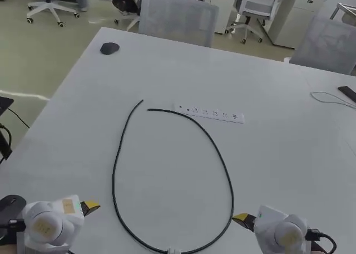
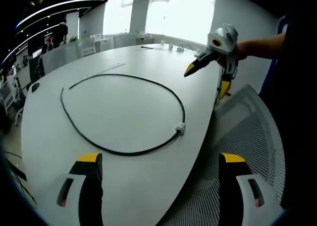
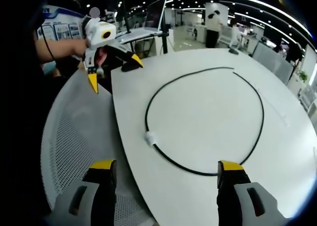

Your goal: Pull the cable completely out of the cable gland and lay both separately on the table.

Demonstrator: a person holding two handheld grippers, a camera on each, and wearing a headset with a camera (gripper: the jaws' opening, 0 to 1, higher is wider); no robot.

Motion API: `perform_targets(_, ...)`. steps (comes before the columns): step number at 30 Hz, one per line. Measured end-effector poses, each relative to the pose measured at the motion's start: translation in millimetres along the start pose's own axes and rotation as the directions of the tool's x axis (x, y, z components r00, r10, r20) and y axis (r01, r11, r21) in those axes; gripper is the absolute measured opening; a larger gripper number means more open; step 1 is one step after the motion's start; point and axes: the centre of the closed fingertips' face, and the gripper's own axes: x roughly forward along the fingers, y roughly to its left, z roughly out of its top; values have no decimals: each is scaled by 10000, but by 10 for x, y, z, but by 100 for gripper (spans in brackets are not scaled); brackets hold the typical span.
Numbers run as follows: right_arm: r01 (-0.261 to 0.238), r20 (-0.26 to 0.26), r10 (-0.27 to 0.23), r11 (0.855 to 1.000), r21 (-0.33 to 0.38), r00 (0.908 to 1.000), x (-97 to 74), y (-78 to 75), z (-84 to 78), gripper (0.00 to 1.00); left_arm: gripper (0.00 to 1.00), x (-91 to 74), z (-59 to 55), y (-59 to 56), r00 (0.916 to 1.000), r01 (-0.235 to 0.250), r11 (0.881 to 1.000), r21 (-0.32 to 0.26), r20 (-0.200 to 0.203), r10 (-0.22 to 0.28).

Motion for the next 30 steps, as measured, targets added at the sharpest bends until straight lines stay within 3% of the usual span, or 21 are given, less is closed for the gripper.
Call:
perform_targets(16, -756, -484, 709, 9919, -1020, 9963, 316, 9, 150, 75, 96, 127, 17, -75, 9998, 64, 9993, -358, 206, -57)
perform_targets(30, -1436, -1210, 1240, 9749, -1701, 9849, 636, 122, 201, 61, 95, 122, -87, -73, 10000, -4, 9993, -384, 68, 7)
